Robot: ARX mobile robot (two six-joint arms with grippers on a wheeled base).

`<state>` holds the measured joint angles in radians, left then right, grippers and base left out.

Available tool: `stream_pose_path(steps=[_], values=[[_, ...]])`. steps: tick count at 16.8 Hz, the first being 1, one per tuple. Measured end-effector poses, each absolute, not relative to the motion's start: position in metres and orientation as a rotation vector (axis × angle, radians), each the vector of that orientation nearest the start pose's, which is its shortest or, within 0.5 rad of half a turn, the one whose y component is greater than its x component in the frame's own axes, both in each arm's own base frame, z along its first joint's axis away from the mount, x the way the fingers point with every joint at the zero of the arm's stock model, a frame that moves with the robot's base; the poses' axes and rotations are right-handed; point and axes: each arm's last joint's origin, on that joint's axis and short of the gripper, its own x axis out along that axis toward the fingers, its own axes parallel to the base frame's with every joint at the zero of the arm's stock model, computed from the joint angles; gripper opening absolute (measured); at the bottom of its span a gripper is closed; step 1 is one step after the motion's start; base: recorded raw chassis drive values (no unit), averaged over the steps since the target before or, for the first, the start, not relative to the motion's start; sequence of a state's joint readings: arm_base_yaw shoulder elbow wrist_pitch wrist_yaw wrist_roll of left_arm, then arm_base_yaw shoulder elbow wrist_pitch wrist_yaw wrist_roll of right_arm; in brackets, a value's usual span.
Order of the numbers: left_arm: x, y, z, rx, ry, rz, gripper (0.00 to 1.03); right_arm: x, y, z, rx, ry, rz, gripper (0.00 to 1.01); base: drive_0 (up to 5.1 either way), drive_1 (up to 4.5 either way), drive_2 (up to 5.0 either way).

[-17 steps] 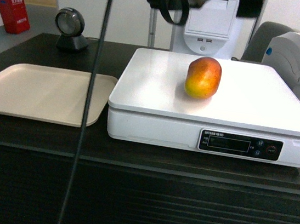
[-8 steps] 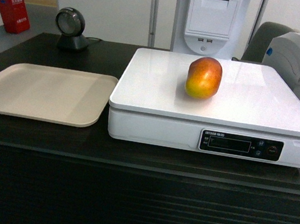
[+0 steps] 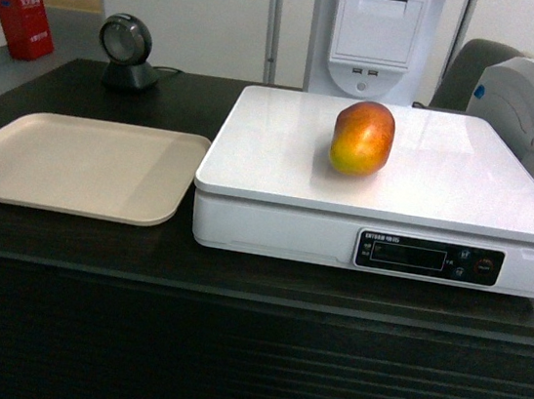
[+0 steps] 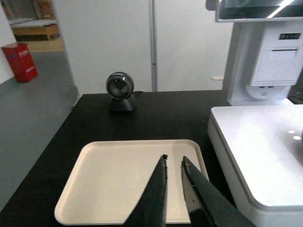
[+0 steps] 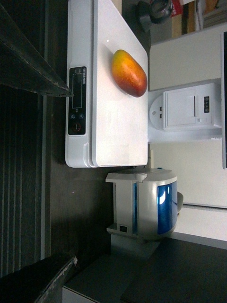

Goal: Place dark red mango on scale at checkout

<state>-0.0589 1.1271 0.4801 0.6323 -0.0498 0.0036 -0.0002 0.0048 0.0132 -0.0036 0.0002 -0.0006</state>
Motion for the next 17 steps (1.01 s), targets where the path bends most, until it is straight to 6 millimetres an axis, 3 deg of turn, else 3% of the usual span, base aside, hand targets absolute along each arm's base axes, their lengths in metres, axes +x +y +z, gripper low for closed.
stream_pose_path(steps=[1, 2, 5, 17], values=[[0.222, -0.003, 0.237, 0.004, -0.011, -0.01, 0.03, 0.097, 0.0, 0.167, -0.001, -0.004, 0.0, 0.98, 0.0, 0.0, 0.0], [0.213, 0.002, 0.231, 0.0, -0.02, 0.016, 0.02, 0.097, 0.0, 0.167, -0.001, -0.005, 0.0, 0.98, 0.0, 0.0, 0.0], [0.189, 0.0, 0.204, 0.001, 0.019, -0.002, 0.02, 0.097, 0.0, 0.167, -0.001, -0.005, 0.0, 0.98, 0.0, 0.0, 0.0], [0.145, 0.0, 0.18, 0.0, 0.007, 0.0, 0.02, 0.097, 0.0, 0.167, -0.001, -0.005, 0.0, 0.98, 0.0, 0.0, 0.0]])
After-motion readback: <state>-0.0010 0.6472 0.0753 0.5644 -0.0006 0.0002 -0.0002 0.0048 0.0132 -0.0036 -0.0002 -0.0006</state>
